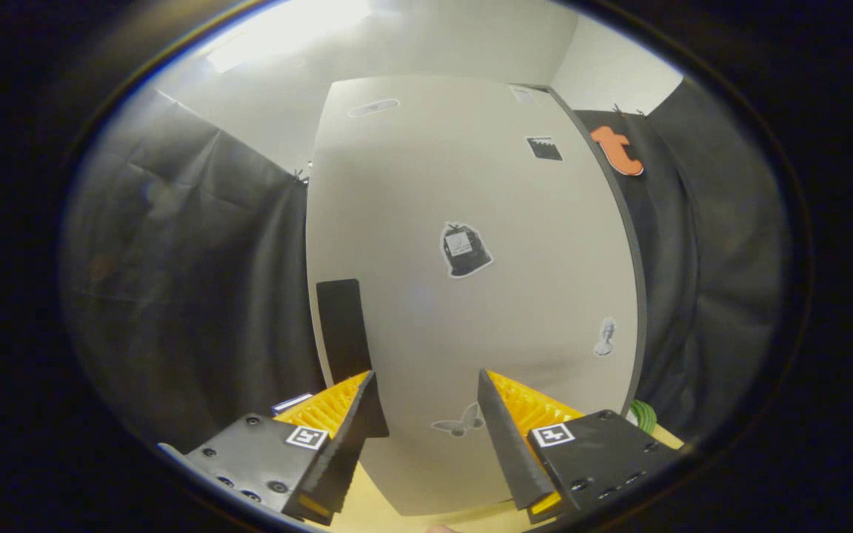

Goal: Open the shoe cabinet door, grab the shoes and put them into the shoe cabinet, then close the shoe cabinet door.

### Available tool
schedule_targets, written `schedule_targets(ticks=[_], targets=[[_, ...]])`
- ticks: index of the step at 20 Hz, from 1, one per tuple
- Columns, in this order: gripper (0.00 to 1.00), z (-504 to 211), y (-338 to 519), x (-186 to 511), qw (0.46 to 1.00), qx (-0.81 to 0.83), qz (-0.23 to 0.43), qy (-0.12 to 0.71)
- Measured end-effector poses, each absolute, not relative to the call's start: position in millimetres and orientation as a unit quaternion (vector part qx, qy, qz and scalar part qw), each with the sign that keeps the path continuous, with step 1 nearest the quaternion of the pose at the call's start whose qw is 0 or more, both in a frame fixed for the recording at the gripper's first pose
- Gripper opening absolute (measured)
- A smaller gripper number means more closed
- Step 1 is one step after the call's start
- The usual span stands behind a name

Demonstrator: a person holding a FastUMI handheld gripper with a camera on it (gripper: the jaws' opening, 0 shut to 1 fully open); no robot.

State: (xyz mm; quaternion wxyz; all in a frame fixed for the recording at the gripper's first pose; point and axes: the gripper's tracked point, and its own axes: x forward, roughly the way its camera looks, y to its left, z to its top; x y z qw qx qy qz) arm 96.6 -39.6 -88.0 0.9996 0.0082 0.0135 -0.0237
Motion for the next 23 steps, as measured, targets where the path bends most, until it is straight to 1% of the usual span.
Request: schedule_targets(ticks=[3, 5, 15, 23], targets=[[0.88, -87, -39, 110, 0.999, 0.006, -0.033, 0.012], [0.89, -88, -36, 120, 0.999, 0.006, -0.037, 0.009], [0.89, -93, -34, 151, 0.998, -0.008, -0.066, 0.009], [0.89, -92, -34, 153, 0.997, -0.017, -0.073, 0.005]])
